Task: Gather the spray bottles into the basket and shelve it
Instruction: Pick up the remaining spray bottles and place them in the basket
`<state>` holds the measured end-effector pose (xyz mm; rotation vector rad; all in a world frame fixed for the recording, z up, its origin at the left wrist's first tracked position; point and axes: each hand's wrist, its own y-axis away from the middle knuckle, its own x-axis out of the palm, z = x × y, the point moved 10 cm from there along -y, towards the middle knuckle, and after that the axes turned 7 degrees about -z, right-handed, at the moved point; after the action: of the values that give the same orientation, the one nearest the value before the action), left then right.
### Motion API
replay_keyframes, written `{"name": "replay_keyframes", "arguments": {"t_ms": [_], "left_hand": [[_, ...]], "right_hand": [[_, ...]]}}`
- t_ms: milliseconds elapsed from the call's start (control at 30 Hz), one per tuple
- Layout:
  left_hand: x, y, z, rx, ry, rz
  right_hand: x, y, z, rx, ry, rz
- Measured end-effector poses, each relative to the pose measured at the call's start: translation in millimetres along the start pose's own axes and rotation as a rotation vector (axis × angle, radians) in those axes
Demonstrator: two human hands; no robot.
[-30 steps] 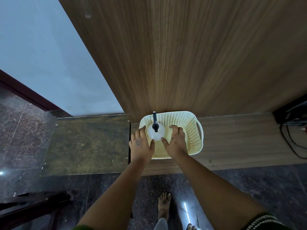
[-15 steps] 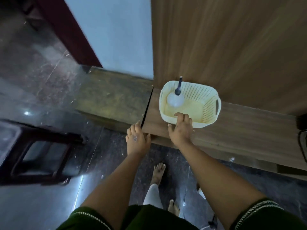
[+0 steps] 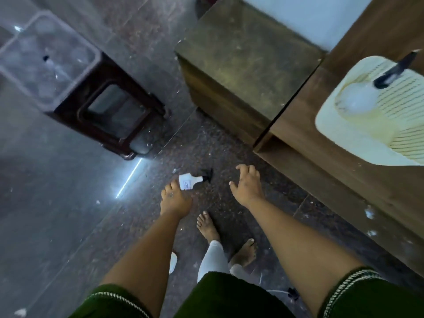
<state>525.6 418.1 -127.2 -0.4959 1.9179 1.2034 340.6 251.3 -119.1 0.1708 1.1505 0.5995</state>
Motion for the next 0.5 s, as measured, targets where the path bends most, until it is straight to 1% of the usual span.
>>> {"name": "replay_keyframes", "arguments": {"t_ms": [100, 200, 367, 500], "left_hand": [[23.0, -34.8, 48.7, -0.118, 0.058, 0.035], [54.4, -78.3, 91.2, -0.205, 0.089, 0.069], [119.1, -162.9, 141.2, -0.251, 0.046, 0.134], [173.6, -225.4, 158.6, -0.238, 0.005, 0.177]], "right_hand": [[62.0, -19.9, 8.3, -0.002, 0.006, 0.077], [128.1, -49.6, 6.2, 0.049, -0.004, 0.143], [243.7, -115.3, -8.6, 0.128, -0.027, 0.254], [318.1, -172.3, -31.9, 0.213, -0.008, 0.293]]}}
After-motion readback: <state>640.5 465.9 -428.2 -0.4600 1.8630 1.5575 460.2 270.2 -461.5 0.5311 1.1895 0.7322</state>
